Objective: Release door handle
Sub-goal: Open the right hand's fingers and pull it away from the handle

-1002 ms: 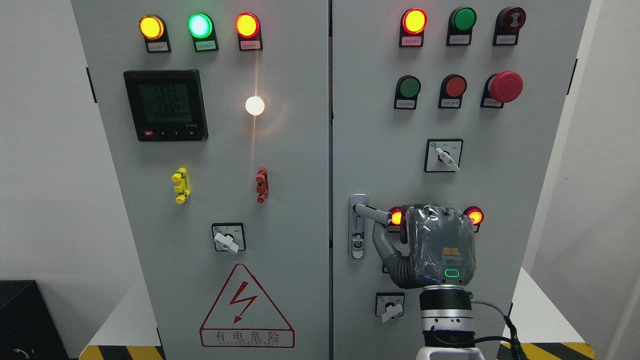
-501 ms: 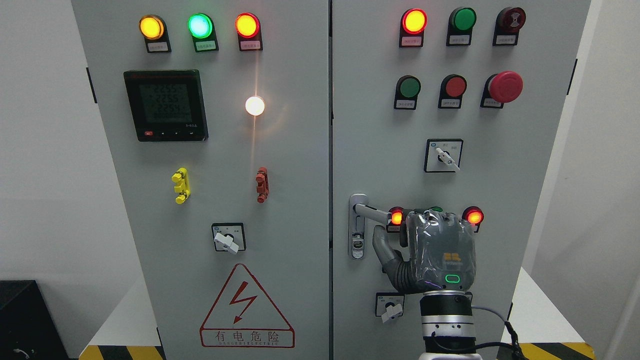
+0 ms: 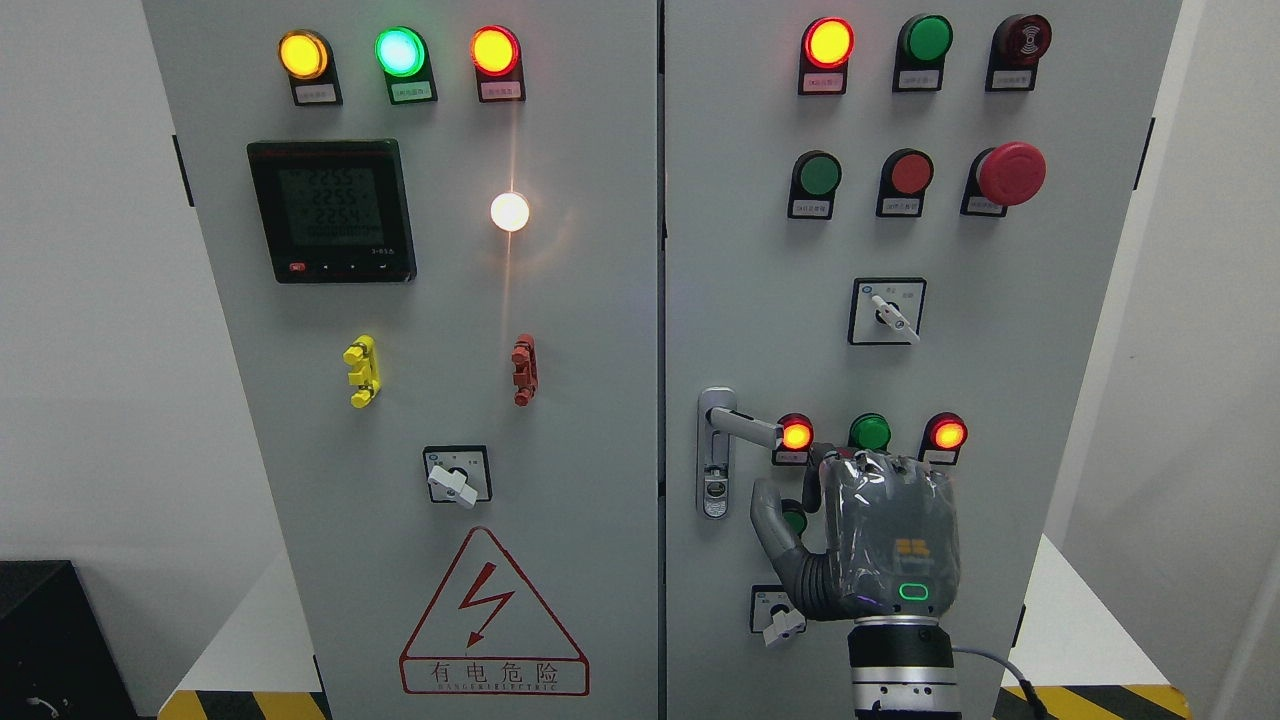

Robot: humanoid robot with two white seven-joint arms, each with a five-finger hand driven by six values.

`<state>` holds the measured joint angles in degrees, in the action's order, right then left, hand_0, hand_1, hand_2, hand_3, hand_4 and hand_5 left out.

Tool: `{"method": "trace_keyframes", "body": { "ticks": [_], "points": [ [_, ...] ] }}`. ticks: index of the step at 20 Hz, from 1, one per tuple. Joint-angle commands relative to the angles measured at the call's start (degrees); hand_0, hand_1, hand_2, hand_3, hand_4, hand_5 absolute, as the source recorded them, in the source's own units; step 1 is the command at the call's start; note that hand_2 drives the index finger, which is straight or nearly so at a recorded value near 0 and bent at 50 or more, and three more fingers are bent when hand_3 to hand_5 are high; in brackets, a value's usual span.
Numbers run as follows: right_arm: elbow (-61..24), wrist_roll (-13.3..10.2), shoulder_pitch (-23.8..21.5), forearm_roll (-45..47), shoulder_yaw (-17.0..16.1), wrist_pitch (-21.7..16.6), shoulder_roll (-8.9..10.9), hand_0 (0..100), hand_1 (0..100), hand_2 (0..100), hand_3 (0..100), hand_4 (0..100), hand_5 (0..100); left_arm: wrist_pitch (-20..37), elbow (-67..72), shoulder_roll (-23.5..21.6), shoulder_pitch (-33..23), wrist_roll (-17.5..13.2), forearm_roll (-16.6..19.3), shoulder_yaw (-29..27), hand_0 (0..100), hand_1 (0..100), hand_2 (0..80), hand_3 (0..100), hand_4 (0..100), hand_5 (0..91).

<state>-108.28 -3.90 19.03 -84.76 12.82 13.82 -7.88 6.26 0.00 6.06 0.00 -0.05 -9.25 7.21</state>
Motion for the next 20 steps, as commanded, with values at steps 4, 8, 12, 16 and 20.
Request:
{"method": "trace_keyframes", "body": {
  "ticks": [4,8,12,16,20],
  "points": [
    [-7.0,-3.3,-8.7,3.2,-6.6,-10.1,0.41,49,33,34,54,58,54,0.0,1.7,0.0,1.5,0.0,0.0,0.0,12,56,0.0,0,0,0.0],
    [-7.1,-5.0,-10.7,6.4,-13.7,-20.3,0.15,48,30,12,28,34,31,0.0,1.7,0.0,1.5,0.0,0.0,0.0,12,56,0.0,0,0,0.0],
    [-7.1,-6.1,-12.7,9.3,-19.5,-28.6,0.06,46,29,0,2,5,4,0.0,1.7,0.0,1.5,0.0,0.0,0.0,12,56,0.0,0,0,0.0],
    [-7.0,-6.2,-13.3,13.9,-23.7,-34.2,0.23,45,29,0,0,0,0,0.0,1.7,0.0,1.5,0.0,0.0,0.0,12,56,0.0,0,0,0.0],
    [-7.0,-5.7,-11.7,16.5,-23.5,-34.2,0.32,46,27,0,0,0,0,0.0,1.7,0.0,1.5,0.0,0.0,0.0,12,56,0.0,0,0,0.0]
  ]
}}
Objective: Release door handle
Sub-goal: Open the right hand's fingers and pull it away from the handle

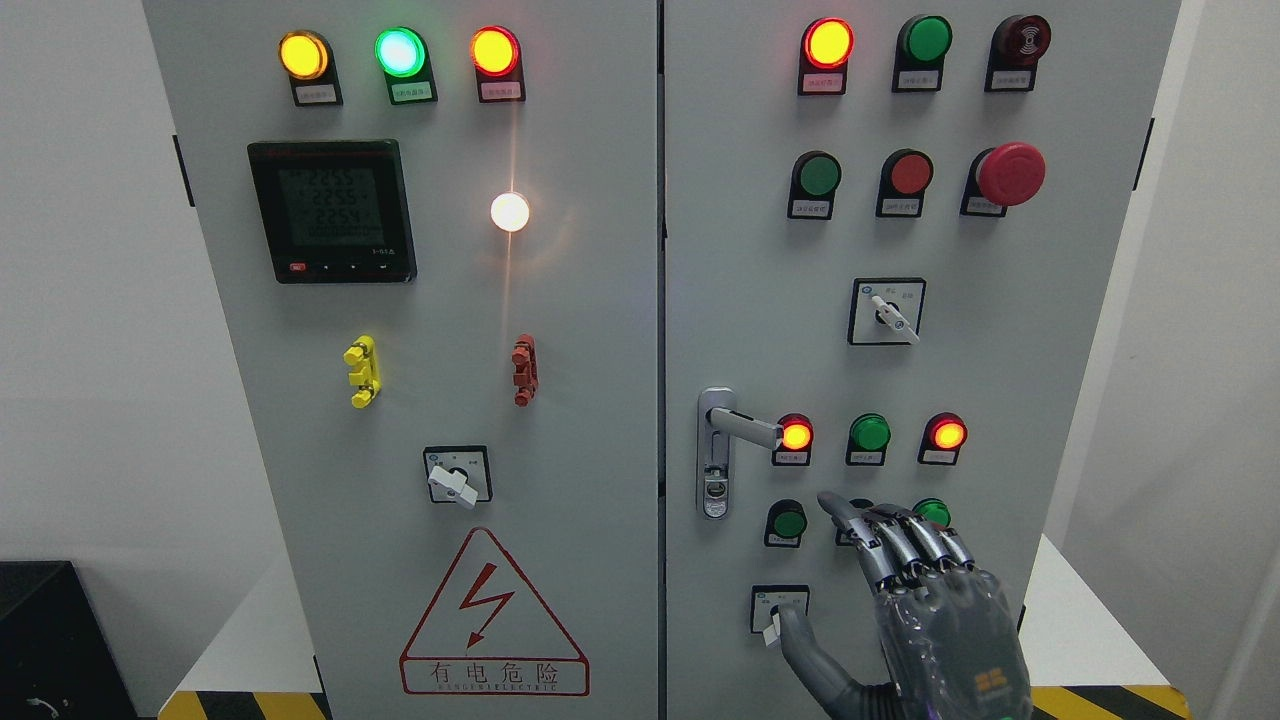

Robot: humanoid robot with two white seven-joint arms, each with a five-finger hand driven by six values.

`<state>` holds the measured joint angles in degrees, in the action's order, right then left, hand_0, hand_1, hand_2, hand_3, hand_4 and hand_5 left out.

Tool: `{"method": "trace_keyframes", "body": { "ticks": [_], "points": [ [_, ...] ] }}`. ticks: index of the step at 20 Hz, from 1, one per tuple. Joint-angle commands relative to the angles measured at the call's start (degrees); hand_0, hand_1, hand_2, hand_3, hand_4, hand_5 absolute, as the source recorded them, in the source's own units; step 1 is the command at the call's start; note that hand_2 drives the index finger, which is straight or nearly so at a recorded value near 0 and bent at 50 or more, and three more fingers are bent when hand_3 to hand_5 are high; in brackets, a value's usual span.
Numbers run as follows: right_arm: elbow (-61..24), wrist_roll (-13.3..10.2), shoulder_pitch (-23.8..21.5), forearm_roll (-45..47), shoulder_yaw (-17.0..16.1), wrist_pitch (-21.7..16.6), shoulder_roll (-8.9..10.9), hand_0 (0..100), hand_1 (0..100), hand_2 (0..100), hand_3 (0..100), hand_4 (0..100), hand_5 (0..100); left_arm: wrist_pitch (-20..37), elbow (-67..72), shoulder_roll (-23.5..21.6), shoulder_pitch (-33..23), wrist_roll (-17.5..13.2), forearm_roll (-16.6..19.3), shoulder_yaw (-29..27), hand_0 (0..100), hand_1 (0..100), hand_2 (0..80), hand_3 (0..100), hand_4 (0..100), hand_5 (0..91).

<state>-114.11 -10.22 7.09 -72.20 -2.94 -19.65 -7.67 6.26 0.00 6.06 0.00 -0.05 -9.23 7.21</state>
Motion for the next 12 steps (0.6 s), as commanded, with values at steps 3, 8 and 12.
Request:
{"method": "trace_keyframes", "body": {
  "ticks": [3,8,12],
  "points": [
    [-1.1,0.6,0.9,3.9,-7.5,-0.7,0.12,46,26,0,0,0,0,0.0,1.7,0.0,1.5,0.0,0.0,0.0,12,56,0.0,0,0,0.0],
    [-1.2,0.6,2.7,3.9,-7.0,-0.6,-0.06,47,26,0,0,0,0,0.0,1.7,0.0,1.5,0.0,0.0,0.0,12,56,0.0,0,0,0.0],
    [-1.3,0.8,3.5,3.9,-6.8,-0.5,-0.06,46,27,0,0,0,0,0.0,1.7,0.0,1.6,0.0,-0.1,0.0,12,56,0.0,0,0,0.0]
  ]
}}
